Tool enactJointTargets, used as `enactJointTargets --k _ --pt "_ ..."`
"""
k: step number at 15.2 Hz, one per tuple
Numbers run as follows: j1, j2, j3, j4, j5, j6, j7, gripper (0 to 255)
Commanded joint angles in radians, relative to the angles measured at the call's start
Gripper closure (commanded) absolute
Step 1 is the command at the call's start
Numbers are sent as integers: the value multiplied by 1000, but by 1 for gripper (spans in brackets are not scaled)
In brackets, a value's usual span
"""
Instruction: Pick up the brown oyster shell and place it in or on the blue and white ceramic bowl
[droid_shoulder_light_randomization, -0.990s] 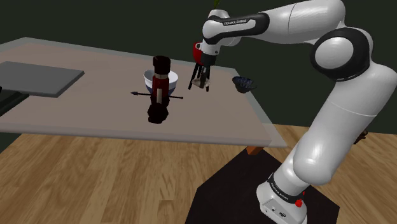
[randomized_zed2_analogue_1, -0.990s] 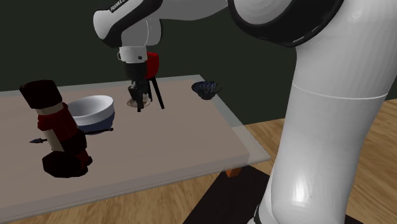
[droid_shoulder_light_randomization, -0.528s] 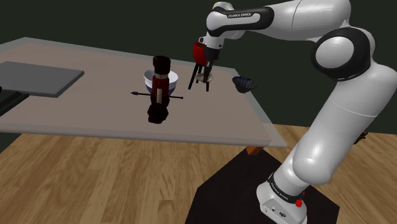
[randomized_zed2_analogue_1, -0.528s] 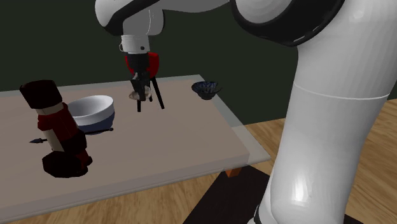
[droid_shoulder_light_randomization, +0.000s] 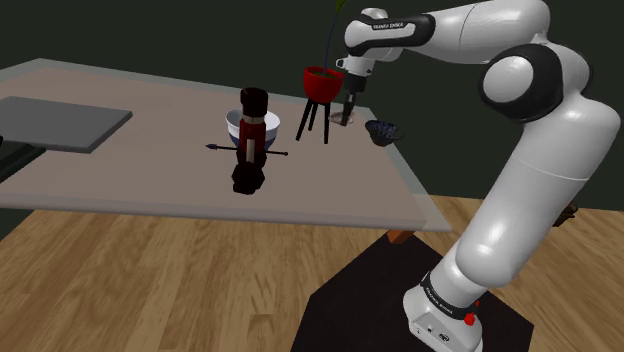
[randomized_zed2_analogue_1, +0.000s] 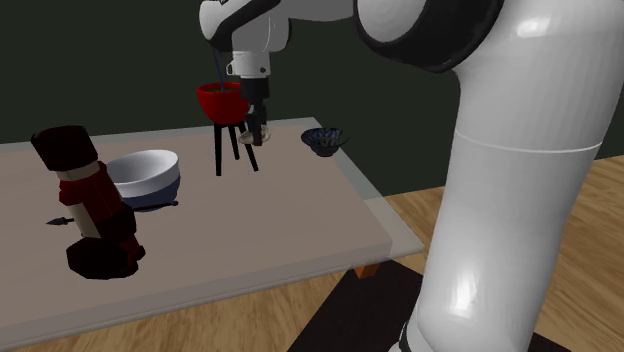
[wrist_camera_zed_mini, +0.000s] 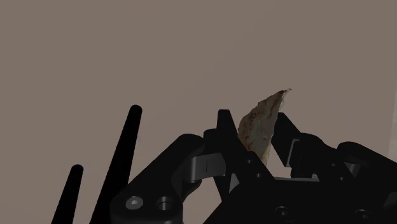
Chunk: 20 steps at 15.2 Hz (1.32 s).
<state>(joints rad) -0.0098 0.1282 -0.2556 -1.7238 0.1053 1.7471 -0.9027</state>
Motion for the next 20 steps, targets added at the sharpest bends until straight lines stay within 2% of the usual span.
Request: enactJointTargets --k 1,7,12,16,20 --pt "-26 29 -18 35 5 -11 -45 255" --pt "-115 115 -71 142 25 -48 -184 255" --pt "-201 215 -105 275 53 -93 -295 255" --pt "-283 317 -123 418 84 -145 -376 255" --pt "-380 447 -130 615 120 -220 -447 255"
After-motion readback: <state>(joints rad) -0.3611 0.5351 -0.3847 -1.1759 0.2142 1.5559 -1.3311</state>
